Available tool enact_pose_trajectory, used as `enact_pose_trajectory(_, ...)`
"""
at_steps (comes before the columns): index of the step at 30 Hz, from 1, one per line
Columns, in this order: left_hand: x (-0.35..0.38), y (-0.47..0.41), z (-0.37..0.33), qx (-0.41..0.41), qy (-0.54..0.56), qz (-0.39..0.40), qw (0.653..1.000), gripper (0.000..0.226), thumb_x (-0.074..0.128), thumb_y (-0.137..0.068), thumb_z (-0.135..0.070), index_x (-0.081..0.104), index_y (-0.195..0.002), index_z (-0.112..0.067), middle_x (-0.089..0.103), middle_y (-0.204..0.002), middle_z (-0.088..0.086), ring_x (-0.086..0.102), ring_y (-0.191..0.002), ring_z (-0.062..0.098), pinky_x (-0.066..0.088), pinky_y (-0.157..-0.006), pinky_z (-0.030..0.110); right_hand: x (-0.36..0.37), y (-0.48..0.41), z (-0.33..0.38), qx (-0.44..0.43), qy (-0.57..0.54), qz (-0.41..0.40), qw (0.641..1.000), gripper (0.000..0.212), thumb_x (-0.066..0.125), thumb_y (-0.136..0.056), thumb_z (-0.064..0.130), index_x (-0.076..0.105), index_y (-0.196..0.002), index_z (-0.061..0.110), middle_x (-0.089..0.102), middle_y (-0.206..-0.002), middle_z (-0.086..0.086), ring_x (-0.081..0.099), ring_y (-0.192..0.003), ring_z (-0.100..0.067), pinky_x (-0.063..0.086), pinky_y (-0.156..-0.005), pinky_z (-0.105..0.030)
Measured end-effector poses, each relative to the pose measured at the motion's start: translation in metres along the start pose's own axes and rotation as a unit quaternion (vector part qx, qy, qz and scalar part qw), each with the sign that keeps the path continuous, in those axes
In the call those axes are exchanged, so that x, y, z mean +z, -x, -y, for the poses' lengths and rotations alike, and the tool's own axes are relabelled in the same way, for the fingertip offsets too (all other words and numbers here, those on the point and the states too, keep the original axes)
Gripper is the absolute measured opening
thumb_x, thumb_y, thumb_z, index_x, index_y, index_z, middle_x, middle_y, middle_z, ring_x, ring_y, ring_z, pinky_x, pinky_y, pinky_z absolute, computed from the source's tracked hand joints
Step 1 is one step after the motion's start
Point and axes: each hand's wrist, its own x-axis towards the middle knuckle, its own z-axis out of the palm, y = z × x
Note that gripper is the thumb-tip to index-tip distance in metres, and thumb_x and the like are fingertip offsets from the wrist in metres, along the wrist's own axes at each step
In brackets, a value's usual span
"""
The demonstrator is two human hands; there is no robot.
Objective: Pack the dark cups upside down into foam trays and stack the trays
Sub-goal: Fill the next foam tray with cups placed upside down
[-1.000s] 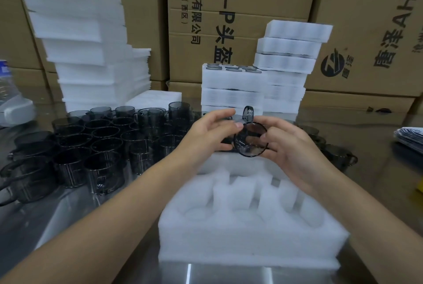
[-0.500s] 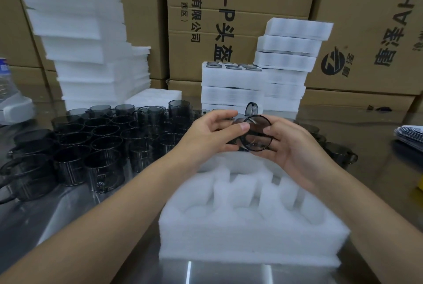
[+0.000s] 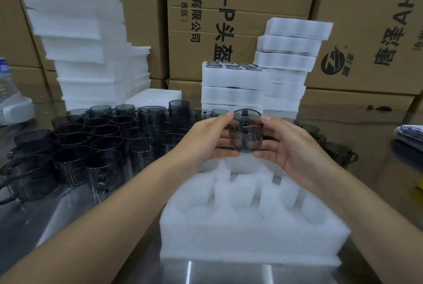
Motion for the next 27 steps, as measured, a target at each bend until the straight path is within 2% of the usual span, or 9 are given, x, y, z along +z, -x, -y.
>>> enact_pose_trajectory(4,0.001,0.001,-0.002,-0.013,0.029,0.009,0.999,0.029,0.045,-0.099,-0.030,0.065,-0.100,-0.009,0.074,-0.080,0.005,0.071,-0.073,0.015,0.057,-0.060,0.027,0.000,0.001,-0.001,-0.011,0.016,0.004,1.000,0.046,0.074,-0.061,0.041,0.071,-0.099,0.015,0.071,-0.103,-0.010,0.067,-0.077,-0.019,0.055,-0.062,-0.024)
enact_pose_trajectory(9,-0.001,0.001,-0.002,-0.014,0.046,0.011,0.999,0.028,0.043,-0.098,-0.020,0.067,-0.106,-0.008,0.072,-0.102,0.015,0.070,-0.090,0.025,0.059,-0.070,0.032,0.001,0.002,-0.001,-0.022,0.046,0.003,0.999,0.056,0.079,-0.051,0.039,0.070,-0.102,0.019,0.071,-0.105,-0.008,0.066,-0.079,-0.014,0.054,-0.064,-0.023)
enact_pose_trajectory(12,-0.001,0.001,-0.002,-0.016,0.059,0.010,0.998,0.029,0.042,-0.098,-0.017,0.067,-0.107,-0.006,0.071,-0.104,0.017,0.069,-0.091,0.026,0.059,-0.075,0.035,0.001,0.002,-0.002,-0.023,0.072,0.005,0.997,0.058,0.080,-0.047,0.037,0.071,-0.103,0.023,0.070,-0.110,-0.001,0.067,-0.083,-0.011,0.053,-0.065,-0.024)
enact_pose_trajectory(16,-0.002,0.001,-0.001,-0.005,0.063,0.016,0.998,0.026,0.043,-0.097,-0.016,0.067,-0.104,-0.006,0.072,-0.096,0.014,0.070,-0.079,0.020,0.058,-0.064,0.028,0.001,0.003,-0.002,-0.022,0.079,0.003,0.997,0.060,0.081,-0.046,0.035,0.070,-0.105,0.025,0.067,-0.117,0.001,0.067,-0.091,-0.011,0.052,-0.067,-0.026)
enact_pose_trajectory(19,-0.005,0.000,-0.001,0.002,0.067,0.029,0.997,0.025,0.046,-0.096,-0.016,0.066,-0.106,-0.005,0.071,-0.101,0.017,0.070,-0.081,0.021,0.056,-0.063,0.028,0.002,0.003,-0.002,-0.024,0.075,0.001,0.997,0.060,0.080,-0.047,0.033,0.069,-0.106,0.026,0.066,-0.119,0.000,0.067,-0.092,-0.012,0.052,-0.065,-0.026)
enact_pose_trajectory(21,-0.008,-0.001,0.000,0.009,0.074,0.041,0.996,0.024,0.050,-0.094,-0.017,0.065,-0.109,-0.005,0.071,-0.102,0.017,0.070,-0.087,0.022,0.057,-0.067,0.030,0.001,0.003,-0.002,-0.030,0.057,-0.009,0.998,0.049,0.078,-0.055,0.028,0.068,-0.104,0.024,0.066,-0.117,-0.003,0.068,-0.090,-0.012,0.053,-0.063,-0.025)
enact_pose_trajectory(23,-0.010,-0.001,0.000,0.016,0.083,0.049,0.995,0.025,0.058,-0.090,-0.018,0.066,-0.111,-0.007,0.072,-0.096,0.011,0.069,-0.087,0.021,0.057,-0.070,0.032,0.000,0.001,-0.002,-0.033,0.038,-0.029,0.998,0.027,0.074,-0.073,0.019,0.067,-0.098,0.019,0.067,-0.113,-0.010,0.069,-0.089,-0.015,0.054,-0.062,-0.024)
enact_pose_trajectory(25,-0.012,-0.001,0.000,0.020,0.076,0.058,0.995,0.030,0.065,-0.083,-0.020,0.066,-0.112,-0.012,0.073,-0.095,0.004,0.069,-0.088,0.020,0.057,-0.074,0.033,0.000,0.000,-0.001,-0.050,0.076,-0.054,0.994,0.007,0.065,-0.087,0.013,0.066,-0.092,0.018,0.069,-0.108,-0.013,0.069,-0.094,-0.020,0.056,-0.067,-0.025)
enact_pose_trajectory(27,-0.014,-0.001,-0.002,0.026,0.058,0.078,0.995,0.029,0.066,-0.081,-0.020,0.067,-0.109,-0.017,0.073,-0.099,0.002,0.069,-0.091,0.020,0.058,-0.079,0.035,0.001,0.001,0.004,-0.080,0.153,-0.059,0.983,0.006,0.063,-0.090,0.018,0.068,-0.092,0.019,0.072,-0.100,-0.005,0.069,-0.097,-0.018,0.058,-0.077,-0.029)
